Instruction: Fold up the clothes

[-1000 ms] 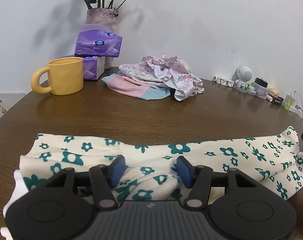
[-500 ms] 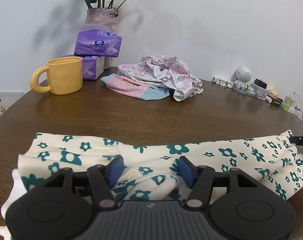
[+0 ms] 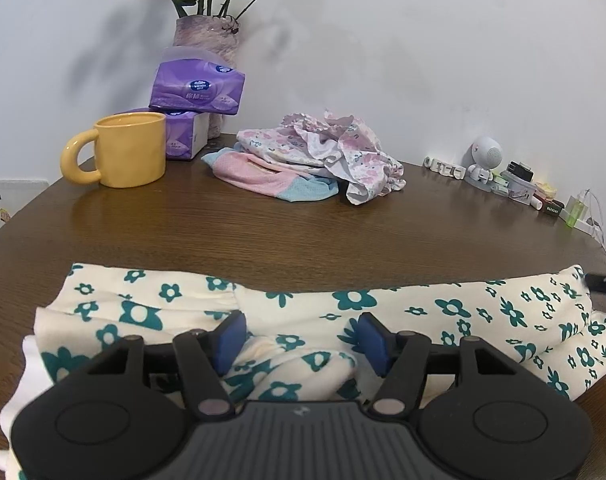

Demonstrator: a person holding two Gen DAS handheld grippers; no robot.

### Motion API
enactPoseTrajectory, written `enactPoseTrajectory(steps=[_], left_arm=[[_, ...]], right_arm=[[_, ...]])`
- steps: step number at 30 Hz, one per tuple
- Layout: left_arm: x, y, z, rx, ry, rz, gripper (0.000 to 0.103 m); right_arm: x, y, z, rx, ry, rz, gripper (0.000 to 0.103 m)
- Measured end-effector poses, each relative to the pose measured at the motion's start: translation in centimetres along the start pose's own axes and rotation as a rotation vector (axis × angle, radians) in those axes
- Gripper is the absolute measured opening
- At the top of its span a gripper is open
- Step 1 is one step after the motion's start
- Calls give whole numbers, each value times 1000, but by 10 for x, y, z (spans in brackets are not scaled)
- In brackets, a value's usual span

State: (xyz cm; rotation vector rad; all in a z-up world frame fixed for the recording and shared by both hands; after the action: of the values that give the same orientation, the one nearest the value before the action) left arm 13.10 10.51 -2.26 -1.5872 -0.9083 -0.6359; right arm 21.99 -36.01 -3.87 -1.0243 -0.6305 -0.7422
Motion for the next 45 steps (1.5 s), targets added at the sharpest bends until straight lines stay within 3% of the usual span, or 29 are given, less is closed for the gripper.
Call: enactPoseTrajectory(steps=[3,5,8,10,13,15,17,27,34,39,40,43,45], left_arm=[[2,-3,-5,21,17,-8,65],[5,-9,-12,15,27,-30,68],[11,-15,-32,-52,62,-59,68],[10,-11,-48,-69,112,-50,68],[3,-2,-68,-78,188,-19,66],[-5,6,-73,-60,219,5,52],[-12,12,-74,-42,239,23,52],[-13,11,-60,-26,167,22,52],[-6,14,-53,-10,131,18,49],[1,13,-64,1,200,4,13],[2,15,-66,1,213,10,12],[1,19,-62,5,186,33,19],[5,8,-53,-22,122,18,36]], right_arm=[[7,-25,10,-50,-45,-112,12],[7,-32,29,-46,-117,-132,14],[-2,-23,73,28,-257,-79,26],[-12,-11,100,72,-347,-31,28],[-21,-5,111,82,-391,-2,28],[-27,-1,119,89,-421,17,28],[-34,3,126,96,-451,36,29],[-62,23,158,123,-584,124,31],[-55,23,132,26,-536,102,37],[-55,20,127,12,-532,95,37],[-55,20,127,11,-534,94,37],[-55,20,127,15,-530,93,37],[-55,20,127,14,-533,92,37]])
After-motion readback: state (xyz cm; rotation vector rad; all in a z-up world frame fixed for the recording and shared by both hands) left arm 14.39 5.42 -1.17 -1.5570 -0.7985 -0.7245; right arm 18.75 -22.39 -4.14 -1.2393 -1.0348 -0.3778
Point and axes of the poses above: each gripper's, at about its wrist camera, not at the fingertips, and y roughly the way its jaws point, z to its left, x to its top, the point moved 4 cm from there along y, roughly the way its jaws point, and after that the axes turned 4 degrees about -y, right-handed, at the moved point
